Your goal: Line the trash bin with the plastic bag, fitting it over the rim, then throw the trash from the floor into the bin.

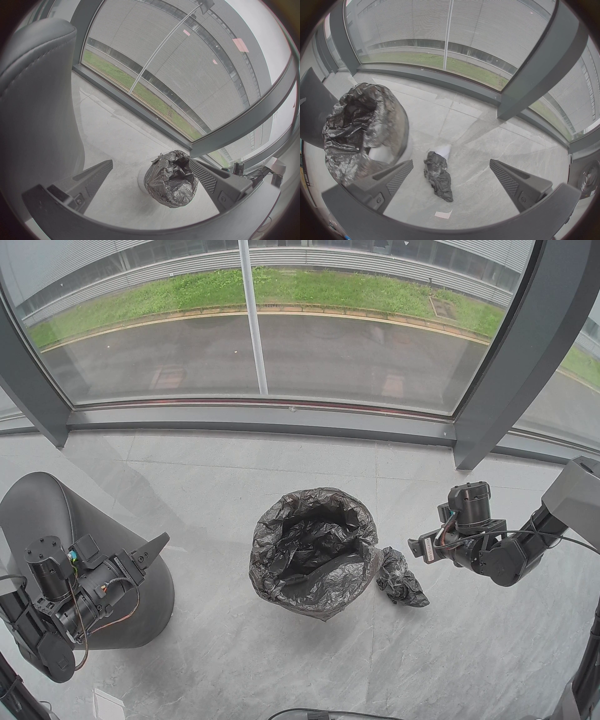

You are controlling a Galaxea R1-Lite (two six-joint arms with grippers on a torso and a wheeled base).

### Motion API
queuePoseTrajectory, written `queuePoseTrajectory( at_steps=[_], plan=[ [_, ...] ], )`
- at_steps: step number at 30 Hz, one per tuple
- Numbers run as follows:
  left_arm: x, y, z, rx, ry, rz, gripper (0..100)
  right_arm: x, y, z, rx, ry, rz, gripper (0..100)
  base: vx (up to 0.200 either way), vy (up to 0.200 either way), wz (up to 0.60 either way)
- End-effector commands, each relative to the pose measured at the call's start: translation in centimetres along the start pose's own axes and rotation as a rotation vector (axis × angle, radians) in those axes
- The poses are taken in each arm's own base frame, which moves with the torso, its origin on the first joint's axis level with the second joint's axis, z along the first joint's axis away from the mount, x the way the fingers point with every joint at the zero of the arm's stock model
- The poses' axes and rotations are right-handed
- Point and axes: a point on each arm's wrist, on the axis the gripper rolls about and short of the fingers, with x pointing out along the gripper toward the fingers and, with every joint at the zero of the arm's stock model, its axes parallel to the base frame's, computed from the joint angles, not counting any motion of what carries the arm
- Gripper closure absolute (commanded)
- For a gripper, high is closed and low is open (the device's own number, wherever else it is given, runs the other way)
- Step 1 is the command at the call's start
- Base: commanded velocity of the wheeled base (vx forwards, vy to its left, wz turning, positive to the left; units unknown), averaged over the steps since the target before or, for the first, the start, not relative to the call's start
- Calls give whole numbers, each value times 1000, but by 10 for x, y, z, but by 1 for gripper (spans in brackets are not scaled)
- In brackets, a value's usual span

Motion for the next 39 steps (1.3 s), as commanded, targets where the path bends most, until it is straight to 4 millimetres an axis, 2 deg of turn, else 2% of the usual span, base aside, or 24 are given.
queuePoseTrajectory(
  at_steps=[1, 6, 10, 13, 15, 16, 17, 18, 29, 32, 37, 39],
  plan=[
    [2, 2, -4, 2, 19, 9, 0, 16, -14, -25, 6, 76, 16, 0, 0, 0, 0],
    [4, 3, -6, 24, 20, 25, 0, 30, -9, -34, 15, 45, 71, 0, 0, 0, 0],
    [0, 0, -12, 127, 3, 99, 0, 47, -1, -40, 34, 8, 178, 0, 0, 0, 0],
    [-17, -10, -26, 224, 43, 134, 0, 73, 7, -42, 85, 2, 244, 0, 0, 0, 0],
    [-23, -14, -28, 226, 52, 121, 0, 81, 9, -44, 104, 4, 253, 0, 0, 0, 0],
    [-29, -20, -28, 231, 50, 100, 0, 94, 10, -45, 130, 2, 269, 0, 0, 0, 0],
    [-30, -22, -27, 227, 43, 94, 0, 95, 11, -46, 129, 3, 270, 0, 0, 0, 0],
    [-31, -23, -27, 224, 38, 95, 0, 105, 9, -48, 134, 4, 271, 0, 0, 0, 0],
    [-26, -15, -32, 166, 58, 146, 0, 149, -12, -57, 112, 25, 218, 0, 0, 0, 0],
    [-26, -15, -32, 167, 56, 143, 0, 157, -16, -51, 116, 35, 218, 0, 0, 0, 0],
    [-25, -14, -33, 164, 64, 148, 0, 168, -11, -41, 104, 47, 226, 0, 0, 0, 0],
    [-25, -15, -33, 165, 65, 146, 0, 169, -1, -35, 91, 62, 246, 0, 0, 0, 0]
  ],
)
